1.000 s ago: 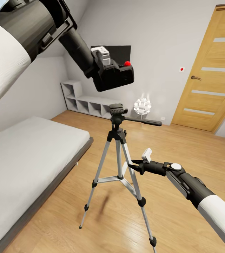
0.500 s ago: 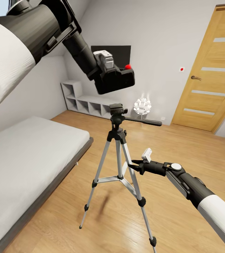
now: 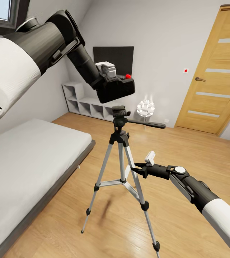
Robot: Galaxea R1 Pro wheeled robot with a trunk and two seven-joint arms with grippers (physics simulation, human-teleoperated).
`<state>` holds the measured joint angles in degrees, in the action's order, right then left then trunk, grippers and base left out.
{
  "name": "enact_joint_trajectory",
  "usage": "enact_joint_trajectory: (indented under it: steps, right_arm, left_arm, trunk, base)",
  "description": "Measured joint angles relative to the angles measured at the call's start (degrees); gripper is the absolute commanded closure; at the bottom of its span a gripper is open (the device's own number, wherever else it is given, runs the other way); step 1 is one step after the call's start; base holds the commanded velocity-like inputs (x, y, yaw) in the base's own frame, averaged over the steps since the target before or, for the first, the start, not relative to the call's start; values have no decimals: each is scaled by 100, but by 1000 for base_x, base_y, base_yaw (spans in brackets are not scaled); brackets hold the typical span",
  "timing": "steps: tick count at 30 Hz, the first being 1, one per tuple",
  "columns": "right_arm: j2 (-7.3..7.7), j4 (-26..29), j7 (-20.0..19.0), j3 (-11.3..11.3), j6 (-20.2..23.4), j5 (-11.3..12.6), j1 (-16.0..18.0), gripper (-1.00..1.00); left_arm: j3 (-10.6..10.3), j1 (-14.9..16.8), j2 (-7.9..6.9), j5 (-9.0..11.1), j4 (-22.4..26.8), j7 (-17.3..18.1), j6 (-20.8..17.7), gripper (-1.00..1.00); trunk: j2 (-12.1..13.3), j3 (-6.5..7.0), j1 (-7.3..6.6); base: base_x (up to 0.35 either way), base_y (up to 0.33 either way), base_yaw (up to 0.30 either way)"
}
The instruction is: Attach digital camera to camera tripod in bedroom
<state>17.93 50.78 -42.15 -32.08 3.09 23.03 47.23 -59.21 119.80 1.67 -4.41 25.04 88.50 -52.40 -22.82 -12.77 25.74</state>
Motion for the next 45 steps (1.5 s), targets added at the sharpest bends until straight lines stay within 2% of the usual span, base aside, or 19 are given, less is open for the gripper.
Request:
enact_joint_trajectory:
  steps: [8, 26, 34, 40, 45]
  right_arm:
    - [0, -3, 2, 1, 0, 5, 0, 100]
    - [0, -5, -2, 0, 0, 4, 0, 100]
    - [0, -6, -4, 1, 0, 3, 0, 100]
    - [0, -3, -7, 1, 0, -1, 0, 100]
    - [0, -6, -6, 0, 0, 2, 0, 100]
  left_arm:
    - [1, -245, -9, 20, -15, -13, -40, 100]
    - [2, -290, 6, 37, -49, -83, -52, 100]
    - [6, -290, 15, 39, -24, -580, 12, 100]
    - [7, -398, 83, 27, -21, -719, 105, 100]
    - [35, -464, 101, 32, -56, -752, 444, 100]
  trunk:
    - [0, 0, 0]
    - [-1, 0, 0]
    - [-1, 0, 0]
    - [0, 0, 0]
    - [-1, 0, 0]
  base:
    - [0, 0, 0]
    - [0, 0, 0]
    - [0, 0, 0]
    - [0, 0, 0]
    - [0, 0, 0]
